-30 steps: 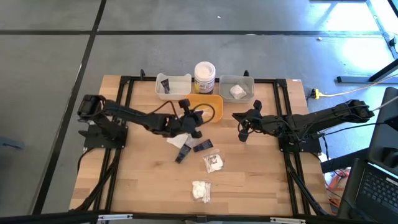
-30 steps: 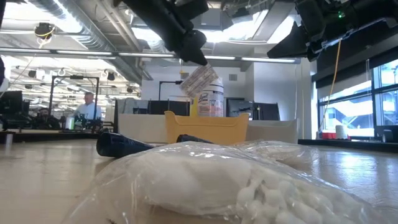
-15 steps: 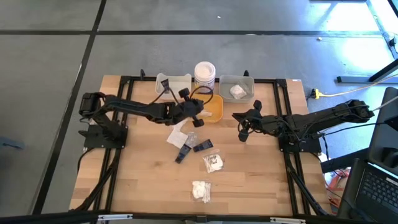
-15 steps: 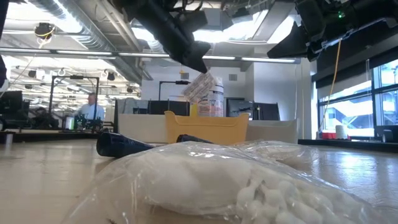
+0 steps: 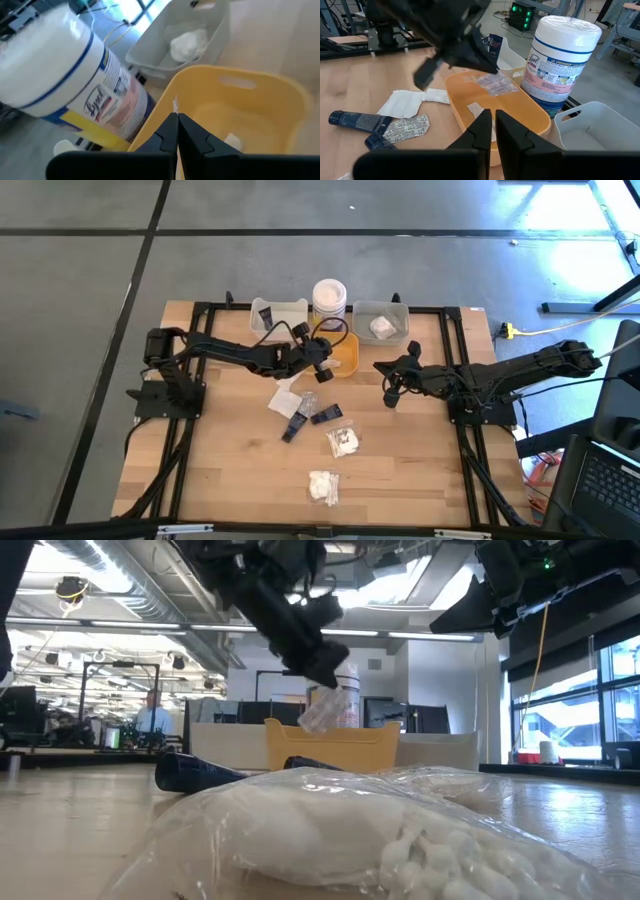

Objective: Pick & Place Travel size toiletries
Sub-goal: Put the white bandage into the yellow bin

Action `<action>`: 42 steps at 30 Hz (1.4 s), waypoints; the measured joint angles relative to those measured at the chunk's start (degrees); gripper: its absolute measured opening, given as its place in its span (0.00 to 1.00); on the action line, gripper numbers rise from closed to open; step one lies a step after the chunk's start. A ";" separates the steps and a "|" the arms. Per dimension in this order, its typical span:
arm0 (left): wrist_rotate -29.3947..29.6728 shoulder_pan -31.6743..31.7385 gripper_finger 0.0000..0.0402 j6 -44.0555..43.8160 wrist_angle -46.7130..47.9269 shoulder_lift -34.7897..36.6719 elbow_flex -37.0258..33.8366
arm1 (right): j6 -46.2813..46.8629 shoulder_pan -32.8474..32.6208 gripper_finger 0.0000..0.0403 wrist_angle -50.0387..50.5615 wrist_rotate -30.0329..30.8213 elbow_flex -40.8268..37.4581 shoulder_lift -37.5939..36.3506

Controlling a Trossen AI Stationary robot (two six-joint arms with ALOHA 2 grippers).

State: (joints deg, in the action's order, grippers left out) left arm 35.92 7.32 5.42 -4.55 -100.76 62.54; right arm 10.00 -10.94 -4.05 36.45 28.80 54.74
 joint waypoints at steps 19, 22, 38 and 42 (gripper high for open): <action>-0.33 0.66 0.00 -9.24 -1.94 -8.51 -0.02 | 0.00 0.00 0.12 0.22 0.00 0.00 0.00; -1.22 0.66 0.00 -10.10 -1.90 -9.97 -0.02 | 0.00 0.00 0.11 0.22 0.00 0.00 0.00; -5.00 0.66 0.02 -10.22 -3.48 -11.20 -0.02 | 0.00 0.00 0.06 0.24 -0.02 0.00 0.00; -5.67 0.44 0.09 -8.05 -4.89 -11.20 -0.02 | 0.00 0.00 0.07 0.24 -0.02 0.00 0.00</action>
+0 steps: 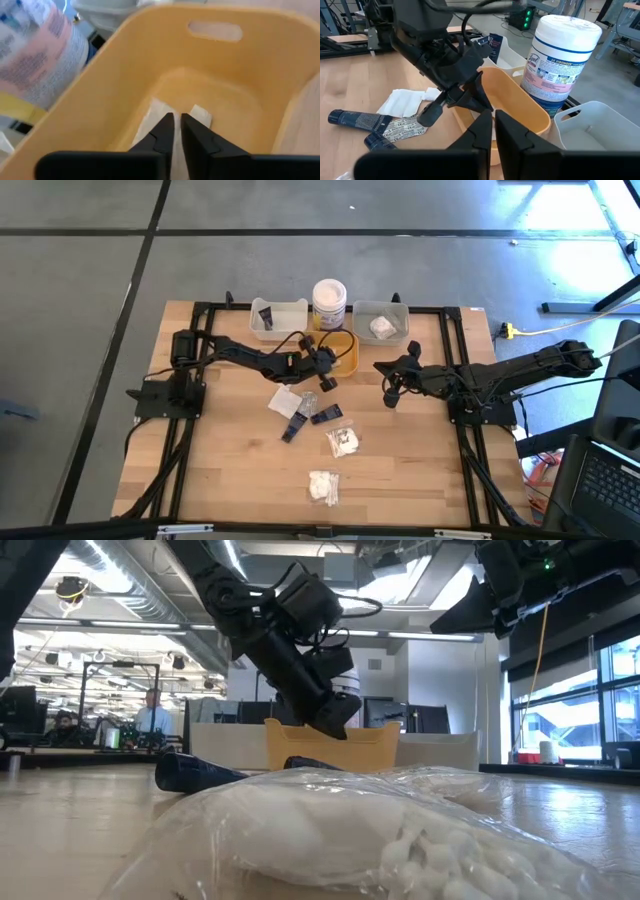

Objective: Pick & Place Travel size toiletries
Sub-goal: Put the white bandage into the yellow bin, then put the white cotton pack into the gray bin

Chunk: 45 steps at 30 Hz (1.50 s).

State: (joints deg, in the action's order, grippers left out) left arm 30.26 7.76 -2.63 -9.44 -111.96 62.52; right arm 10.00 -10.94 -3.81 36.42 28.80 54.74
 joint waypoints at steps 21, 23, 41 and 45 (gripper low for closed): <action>-0.02 -1.33 0.43 6.47 0.70 8.20 -0.04 | 0.00 0.00 0.12 0.04 0.00 0.00 0.00; -0.21 -1.63 0.43 6.85 0.79 9.70 -0.02 | 0.00 0.00 0.11 0.04 -0.21 0.00 0.00; -0.41 -5.58 0.42 5.33 7.83 22.38 -0.02 | 0.00 -0.02 0.05 0.02 -1.33 0.00 0.00; -0.41 -6.77 0.42 4.89 9.33 24.47 -0.02 | 0.00 -0.02 0.05 0.02 -1.40 0.00 0.00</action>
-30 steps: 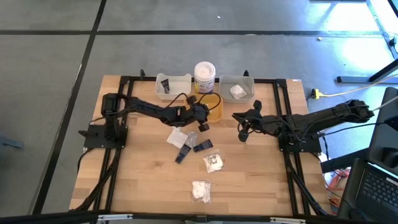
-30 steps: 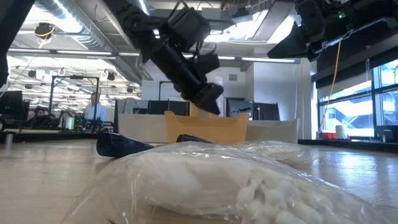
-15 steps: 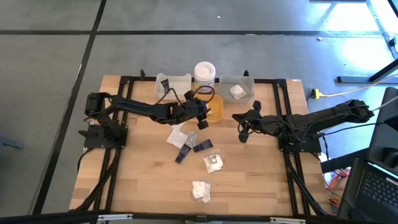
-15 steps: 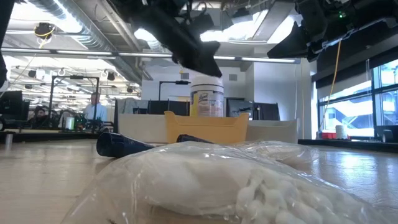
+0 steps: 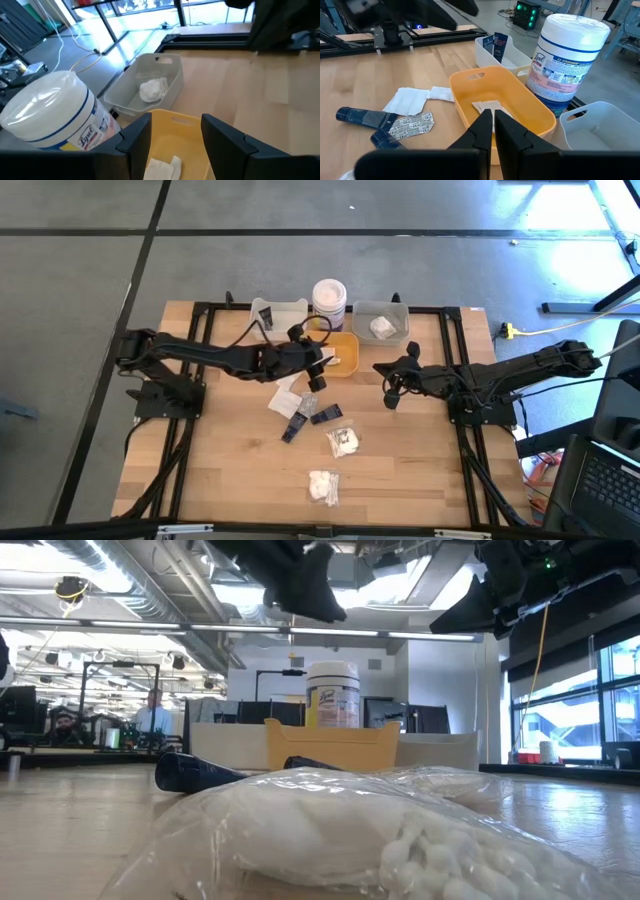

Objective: Pick & Place Travel size toiletries
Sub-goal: Put the white cotton pack into the gray bin

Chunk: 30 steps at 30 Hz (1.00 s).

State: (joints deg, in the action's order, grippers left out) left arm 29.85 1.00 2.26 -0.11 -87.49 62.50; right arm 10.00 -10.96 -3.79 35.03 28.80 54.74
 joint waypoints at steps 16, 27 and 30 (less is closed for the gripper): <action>0.03 -5.78 0.42 -6.96 8.26 6.52 0.00 | 0.00 0.00 0.05 -0.02 -0.13 0.00 0.00; 3.40 -12.51 0.42 -7.74 11.02 10.97 -0.93 | 0.00 0.00 0.05 -0.02 -0.12 0.00 0.00; 3.54 -14.10 0.42 -8.61 10.62 12.99 -3.17 | 0.00 0.00 0.05 -0.02 -0.13 0.00 0.00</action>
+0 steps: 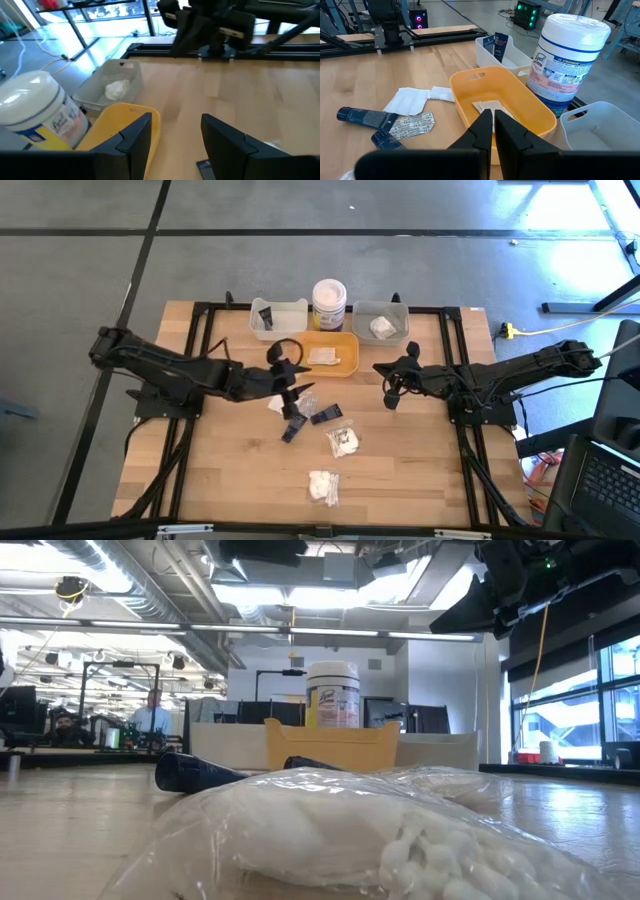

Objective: Pick & Place Travel size toiletries
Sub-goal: Put the white cotton pack into the gray bin

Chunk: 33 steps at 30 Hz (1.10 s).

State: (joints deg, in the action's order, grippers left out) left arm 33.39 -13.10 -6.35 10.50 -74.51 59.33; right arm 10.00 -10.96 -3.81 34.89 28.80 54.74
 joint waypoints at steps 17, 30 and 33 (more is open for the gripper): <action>0.04 -6.12 0.42 -0.94 -18.85 17.81 -23.68 | 0.08 0.00 0.05 -0.04 0.00 0.00 0.00; 0.06 -8.99 0.42 0.62 -23.31 28.83 -36.66 | 3.09 0.00 0.05 -0.71 -4.82 0.00 0.00; 0.05 -9.78 0.42 0.69 -24.37 30.93 -39.46 | 4.58 0.00 0.05 -1.20 -6.35 0.00 0.38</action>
State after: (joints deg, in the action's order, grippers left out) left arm 33.43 -22.89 -5.66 -13.87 -43.58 19.86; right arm 14.58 -10.96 -5.01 28.55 28.80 55.12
